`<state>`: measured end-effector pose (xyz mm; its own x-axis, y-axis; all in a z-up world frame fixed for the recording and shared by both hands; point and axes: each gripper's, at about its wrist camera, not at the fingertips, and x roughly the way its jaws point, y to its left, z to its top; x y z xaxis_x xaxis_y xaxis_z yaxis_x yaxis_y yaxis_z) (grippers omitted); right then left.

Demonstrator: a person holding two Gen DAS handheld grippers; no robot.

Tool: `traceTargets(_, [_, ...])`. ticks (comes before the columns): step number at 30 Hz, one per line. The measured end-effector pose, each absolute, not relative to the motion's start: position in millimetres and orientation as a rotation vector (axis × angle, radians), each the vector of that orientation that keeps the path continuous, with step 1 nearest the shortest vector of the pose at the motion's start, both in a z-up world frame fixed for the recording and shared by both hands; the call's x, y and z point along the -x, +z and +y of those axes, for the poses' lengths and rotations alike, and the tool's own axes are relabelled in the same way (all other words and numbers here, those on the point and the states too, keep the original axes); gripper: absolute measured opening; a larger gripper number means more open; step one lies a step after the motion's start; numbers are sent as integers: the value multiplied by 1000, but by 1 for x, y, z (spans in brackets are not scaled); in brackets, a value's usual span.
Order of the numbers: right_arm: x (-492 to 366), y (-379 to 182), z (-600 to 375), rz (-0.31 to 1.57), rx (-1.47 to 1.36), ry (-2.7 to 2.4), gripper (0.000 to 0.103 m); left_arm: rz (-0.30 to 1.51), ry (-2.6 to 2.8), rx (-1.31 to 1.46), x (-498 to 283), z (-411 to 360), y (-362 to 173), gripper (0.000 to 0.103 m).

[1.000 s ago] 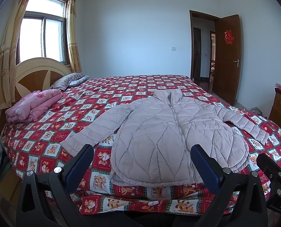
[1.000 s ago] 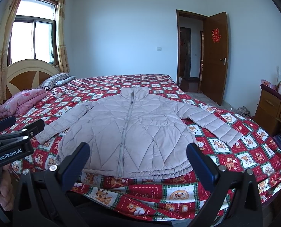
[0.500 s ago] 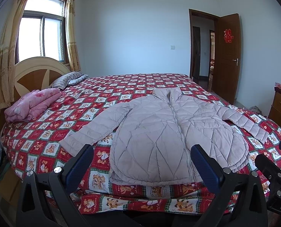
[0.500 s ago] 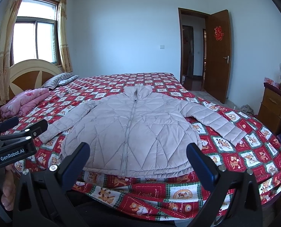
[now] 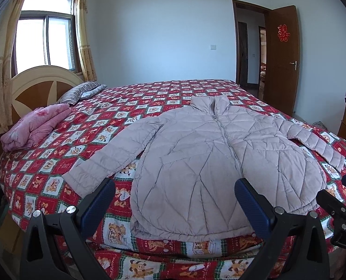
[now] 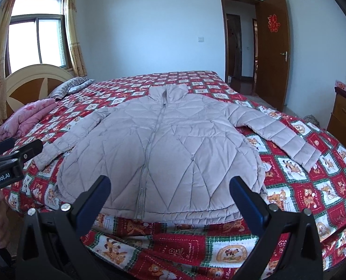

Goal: Fold large clothes
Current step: 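Grasp the jacket sleeve cuff with the right gripper and lift it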

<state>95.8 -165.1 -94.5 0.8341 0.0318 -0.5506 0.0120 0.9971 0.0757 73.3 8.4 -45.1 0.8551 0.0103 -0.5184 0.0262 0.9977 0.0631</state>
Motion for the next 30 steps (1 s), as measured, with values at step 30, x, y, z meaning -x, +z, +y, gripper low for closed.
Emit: traceTargets(30, [-182,-164,-505,792,-589,-708,71,669,146,-193,-340,18,-139,102])
